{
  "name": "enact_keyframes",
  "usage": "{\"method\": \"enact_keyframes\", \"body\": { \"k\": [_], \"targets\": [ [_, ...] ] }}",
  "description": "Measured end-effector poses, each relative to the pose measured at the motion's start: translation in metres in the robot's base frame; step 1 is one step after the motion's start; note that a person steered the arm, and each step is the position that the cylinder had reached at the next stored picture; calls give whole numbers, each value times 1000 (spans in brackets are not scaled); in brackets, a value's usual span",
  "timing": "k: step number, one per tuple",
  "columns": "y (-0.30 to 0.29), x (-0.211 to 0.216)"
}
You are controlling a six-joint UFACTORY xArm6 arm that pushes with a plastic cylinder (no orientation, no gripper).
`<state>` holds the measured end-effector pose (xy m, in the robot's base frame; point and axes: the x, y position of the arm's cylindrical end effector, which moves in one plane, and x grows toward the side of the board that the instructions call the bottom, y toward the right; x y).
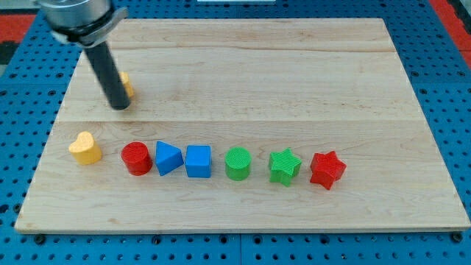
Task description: Move the yellow hexagon to the top left of the board
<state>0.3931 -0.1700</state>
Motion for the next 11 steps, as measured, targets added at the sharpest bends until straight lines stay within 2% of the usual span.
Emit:
{"method": "enact_keyframes", "body": {
  "k": [1,2,3,4,5,6,8,9,10,11],
  "targets": [
    [-22,-52],
    [13,-25],
    [-31,-10],
    [-56,-46],
    [-53,-98],
    [-50,-119],
    [-45,-113],
    [-69,-97],
    [-127,-120],
    [-131,-155]
  ]
}}
